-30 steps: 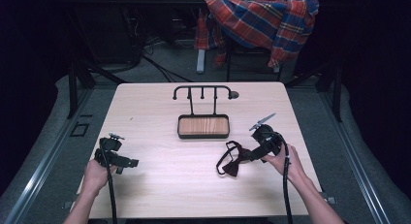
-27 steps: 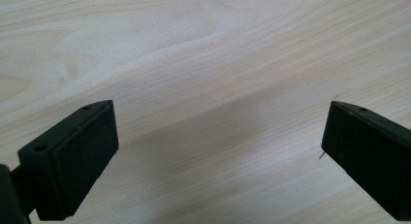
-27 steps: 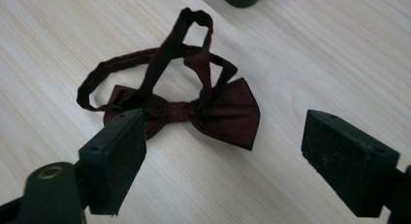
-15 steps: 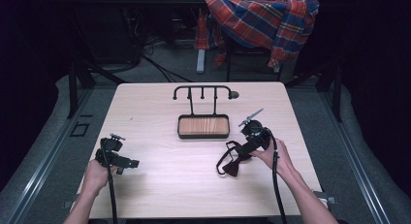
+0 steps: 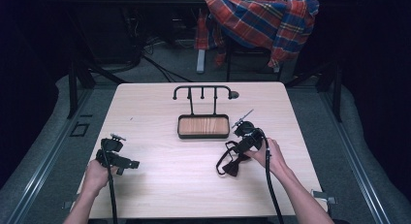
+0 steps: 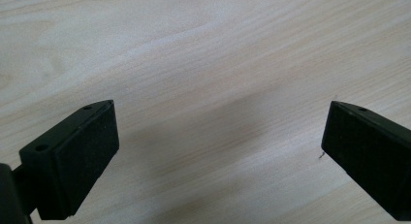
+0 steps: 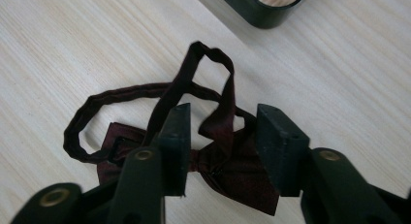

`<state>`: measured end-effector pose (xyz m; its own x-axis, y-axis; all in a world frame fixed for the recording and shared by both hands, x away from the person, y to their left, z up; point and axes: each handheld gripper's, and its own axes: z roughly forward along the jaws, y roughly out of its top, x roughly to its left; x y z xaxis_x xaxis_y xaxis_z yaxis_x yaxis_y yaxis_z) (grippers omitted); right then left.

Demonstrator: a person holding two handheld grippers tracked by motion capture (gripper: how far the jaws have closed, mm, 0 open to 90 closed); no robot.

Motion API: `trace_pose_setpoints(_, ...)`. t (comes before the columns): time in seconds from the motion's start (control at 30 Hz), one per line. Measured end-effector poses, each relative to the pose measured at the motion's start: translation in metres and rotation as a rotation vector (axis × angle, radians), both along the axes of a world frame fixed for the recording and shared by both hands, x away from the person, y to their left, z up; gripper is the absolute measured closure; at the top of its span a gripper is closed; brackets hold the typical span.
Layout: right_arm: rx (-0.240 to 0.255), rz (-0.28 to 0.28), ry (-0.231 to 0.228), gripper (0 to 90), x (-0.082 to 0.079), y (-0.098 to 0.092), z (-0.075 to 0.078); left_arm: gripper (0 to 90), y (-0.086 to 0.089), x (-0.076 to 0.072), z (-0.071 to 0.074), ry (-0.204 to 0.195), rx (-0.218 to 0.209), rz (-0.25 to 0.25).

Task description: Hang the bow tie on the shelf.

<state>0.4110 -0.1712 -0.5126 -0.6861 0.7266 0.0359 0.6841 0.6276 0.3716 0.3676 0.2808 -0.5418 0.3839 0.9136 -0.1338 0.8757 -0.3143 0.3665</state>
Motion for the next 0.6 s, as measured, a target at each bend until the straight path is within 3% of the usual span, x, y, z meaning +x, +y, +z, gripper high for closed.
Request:
trace_pose_setpoints(0.03, 0.0, 0.0, 0.0, 63.9, 0.0, 0.0, 0.0, 0.0, 0.0, 0.0, 0.0, 0.0, 0.0, 0.0)
trace_pose_setpoints(0.1, -0.008, 0.0, -0.001, 73.8, 0.0, 0.0, -0.002, 0.0, 0.0, 0.0, -0.001, 0.002, 0.002, 0.002)
trace_pose_setpoints(0.27, -0.024, 0.023, -0.012, 82.6, -0.002, 0.002, -0.001, 0.0, 0.0, 0.0, -0.001, 0.003, 0.0, 0.0)
trace_pose_setpoints(0.3, -0.008, 0.019, -0.018, 84.3, -0.002, 0.003, -0.002, 0.0, 0.0, 0.0, -0.001, 0.003, 0.0, 0.001)
trace_pose_setpoints(0.6, -0.008, 0.05, -0.07, 88.5, -0.008, 0.006, 0.01, 0.1, 0.0, 0.0, -0.001, 0.004, 0.002, 0.0)
